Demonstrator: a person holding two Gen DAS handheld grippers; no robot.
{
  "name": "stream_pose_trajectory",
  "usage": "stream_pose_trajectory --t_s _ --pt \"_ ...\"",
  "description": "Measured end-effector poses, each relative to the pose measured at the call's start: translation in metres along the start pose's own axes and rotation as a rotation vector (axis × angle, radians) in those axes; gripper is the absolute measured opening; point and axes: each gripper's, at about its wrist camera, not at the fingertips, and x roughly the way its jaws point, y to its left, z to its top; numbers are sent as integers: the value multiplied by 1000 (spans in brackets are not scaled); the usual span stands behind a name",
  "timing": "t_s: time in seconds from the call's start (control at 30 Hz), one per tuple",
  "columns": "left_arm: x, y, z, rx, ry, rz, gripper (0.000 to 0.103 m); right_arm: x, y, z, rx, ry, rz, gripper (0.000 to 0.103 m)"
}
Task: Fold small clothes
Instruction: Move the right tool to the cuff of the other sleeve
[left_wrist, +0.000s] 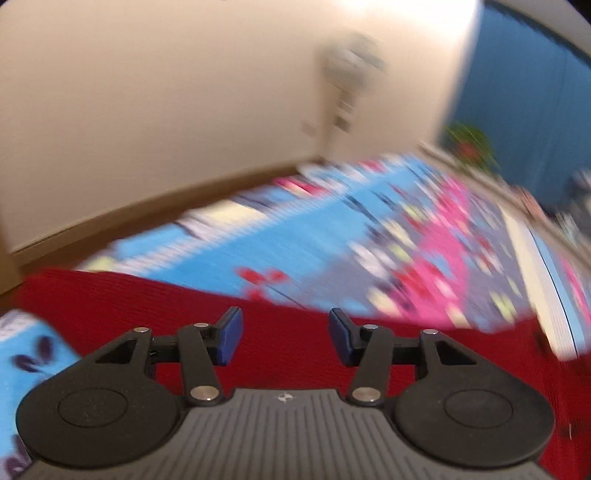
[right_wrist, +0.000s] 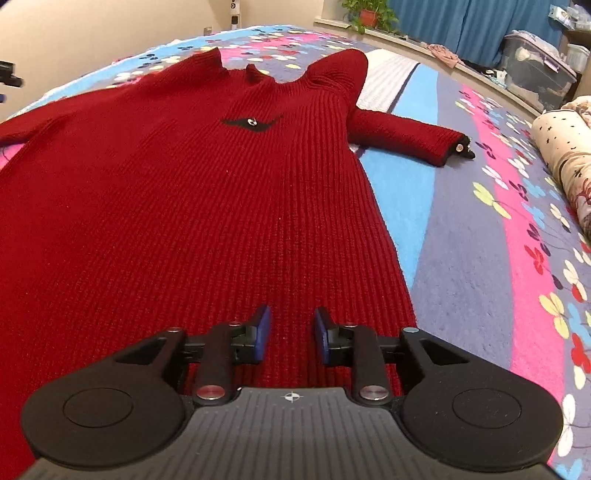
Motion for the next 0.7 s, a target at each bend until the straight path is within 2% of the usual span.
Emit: stream_pose_trajectory --t_s 0.1,0.2,0.27,0.37,0.43,0.5,0.6,0.7 --pt "16 -35 -26 159 87 -40 64 -2 -2 0 14 -5 4 28" --pt "34 -59 -52 281 226 4 64 -4 -3 0 20 -23 -1 28" --pt "25 -68 -56 297 201 37 64 -8 -6 0 50 -62 -16 30" --pt "-11 -82 -48 283 119 -1 66 -13 -14 4 83 -96 -34 31" --pt "-39 -91 -41 275 62 -9 76 -16 -18 6 97 -106 -37 31" --pt "-65 -102 -33 270 17 -24 78 -21 -20 8 110 -126 -25 31" --pt "-104 -117 -20 257 -31 -63 79 -31 -20 12 109 -168 1 31" --pt "-139 -125 -29 259 -49 -81 84 -40 -20 15 105 -203 18 31"
